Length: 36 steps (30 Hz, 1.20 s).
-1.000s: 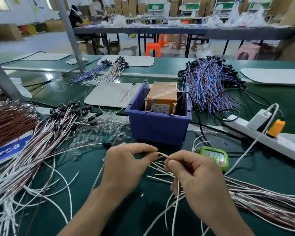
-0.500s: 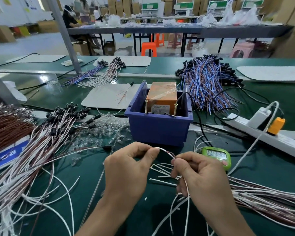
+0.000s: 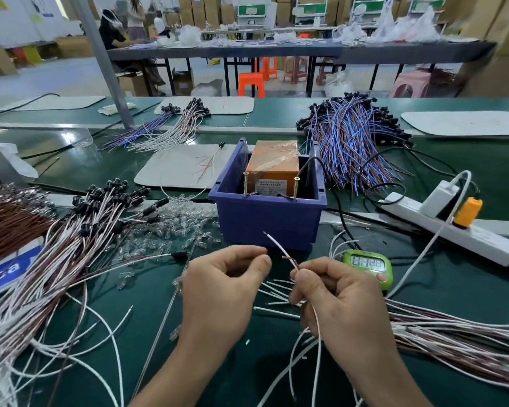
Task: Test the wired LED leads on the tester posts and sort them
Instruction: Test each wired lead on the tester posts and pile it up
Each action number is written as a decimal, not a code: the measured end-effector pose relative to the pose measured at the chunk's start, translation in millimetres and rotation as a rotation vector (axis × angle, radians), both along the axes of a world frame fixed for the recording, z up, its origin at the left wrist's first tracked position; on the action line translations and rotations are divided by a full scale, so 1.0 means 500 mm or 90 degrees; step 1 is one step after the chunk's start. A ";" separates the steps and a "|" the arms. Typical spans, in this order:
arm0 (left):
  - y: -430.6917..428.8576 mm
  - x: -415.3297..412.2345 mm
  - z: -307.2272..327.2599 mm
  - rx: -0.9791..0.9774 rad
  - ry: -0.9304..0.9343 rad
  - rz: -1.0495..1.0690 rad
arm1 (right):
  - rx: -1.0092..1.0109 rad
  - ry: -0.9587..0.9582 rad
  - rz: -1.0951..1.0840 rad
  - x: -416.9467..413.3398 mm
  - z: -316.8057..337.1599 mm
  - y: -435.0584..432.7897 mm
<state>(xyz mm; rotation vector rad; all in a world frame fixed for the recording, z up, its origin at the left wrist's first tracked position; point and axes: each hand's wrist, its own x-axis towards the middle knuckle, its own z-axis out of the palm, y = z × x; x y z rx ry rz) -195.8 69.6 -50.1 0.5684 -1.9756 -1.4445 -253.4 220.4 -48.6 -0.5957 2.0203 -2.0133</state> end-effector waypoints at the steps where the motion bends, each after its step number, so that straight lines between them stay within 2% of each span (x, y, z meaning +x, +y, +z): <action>1: 0.005 0.000 0.006 0.076 0.000 -0.077 | -0.004 0.007 0.004 0.001 0.002 0.001; 3: 0.013 0.000 0.012 0.224 0.011 -0.202 | -0.010 0.013 0.019 0.003 0.006 0.001; 6: 0.012 -0.001 0.010 0.342 0.009 -0.268 | -0.008 0.024 0.047 0.003 0.013 0.003; 10: 0.007 -0.001 0.011 0.422 0.018 -0.265 | 0.039 0.057 0.060 0.005 0.019 0.009; 13: 0.000 0.001 0.023 0.456 0.035 -0.212 | 0.046 0.061 0.024 0.000 0.018 0.012; 16: -0.017 -0.003 0.029 0.409 0.038 -0.083 | 0.065 0.105 -0.065 -0.019 0.021 0.017; 19: -0.034 -0.010 0.026 0.232 0.019 0.032 | 0.094 0.136 -0.108 -0.045 0.040 0.019; 21: -0.039 -0.015 0.025 0.151 0.004 0.059 | 0.096 0.127 -0.095 -0.058 0.055 0.020; 29: -0.042 -0.038 0.045 0.129 -0.039 0.097 | 0.153 0.197 -0.021 -0.086 0.146 0.016; 33: -0.046 -0.050 0.057 0.095 -0.036 0.089 | 0.284 0.309 0.012 -0.110 0.196 0.010; 36: -0.059 -0.057 0.063 0.076 -0.028 0.088 | 0.366 0.348 0.003 -0.117 0.203 0.000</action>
